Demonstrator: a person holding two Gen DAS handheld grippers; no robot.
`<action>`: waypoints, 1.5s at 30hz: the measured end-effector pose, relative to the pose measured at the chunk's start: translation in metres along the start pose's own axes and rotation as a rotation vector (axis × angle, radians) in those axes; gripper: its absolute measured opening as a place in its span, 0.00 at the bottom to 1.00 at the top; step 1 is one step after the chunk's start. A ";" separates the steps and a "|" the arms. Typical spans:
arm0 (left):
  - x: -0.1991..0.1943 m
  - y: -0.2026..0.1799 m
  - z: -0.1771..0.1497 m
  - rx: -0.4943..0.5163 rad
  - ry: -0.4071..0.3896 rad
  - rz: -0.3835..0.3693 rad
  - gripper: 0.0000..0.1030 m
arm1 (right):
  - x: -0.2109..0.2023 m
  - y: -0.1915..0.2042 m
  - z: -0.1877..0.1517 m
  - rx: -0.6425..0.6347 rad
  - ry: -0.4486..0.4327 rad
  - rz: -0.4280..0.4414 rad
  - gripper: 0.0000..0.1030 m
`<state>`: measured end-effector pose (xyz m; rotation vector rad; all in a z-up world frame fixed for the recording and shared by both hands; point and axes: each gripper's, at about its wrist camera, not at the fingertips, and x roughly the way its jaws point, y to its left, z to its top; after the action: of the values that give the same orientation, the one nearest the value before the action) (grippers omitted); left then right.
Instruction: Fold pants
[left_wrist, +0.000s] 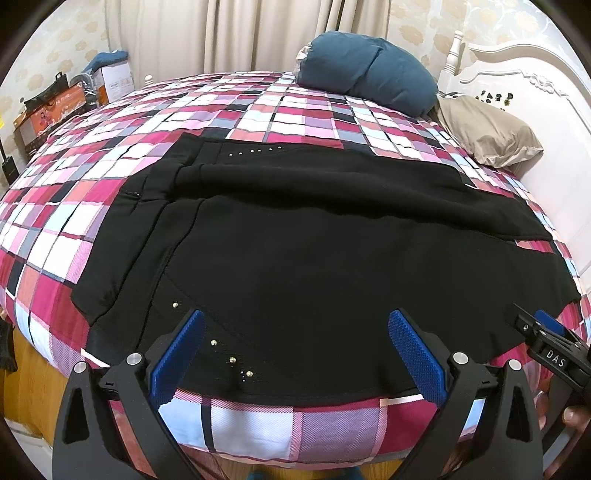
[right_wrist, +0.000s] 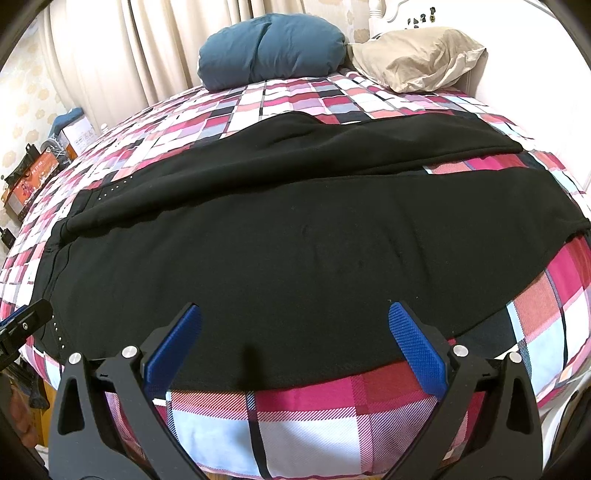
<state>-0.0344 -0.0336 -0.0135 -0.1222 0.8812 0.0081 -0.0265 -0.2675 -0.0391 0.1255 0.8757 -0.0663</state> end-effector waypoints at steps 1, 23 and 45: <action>0.000 0.000 0.000 0.001 0.001 0.000 0.96 | 0.000 0.000 0.000 0.001 0.000 0.000 0.98; 0.019 0.036 0.038 -0.029 0.096 -0.192 0.96 | 0.014 0.012 0.008 -0.026 0.028 -0.003 0.98; 0.187 0.239 0.216 -0.274 0.203 -0.614 0.96 | 0.066 0.057 0.100 -0.135 0.078 0.258 0.98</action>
<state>0.2373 0.2197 -0.0463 -0.6551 1.0120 -0.4646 0.0981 -0.2257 -0.0214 0.1146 0.9327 0.2397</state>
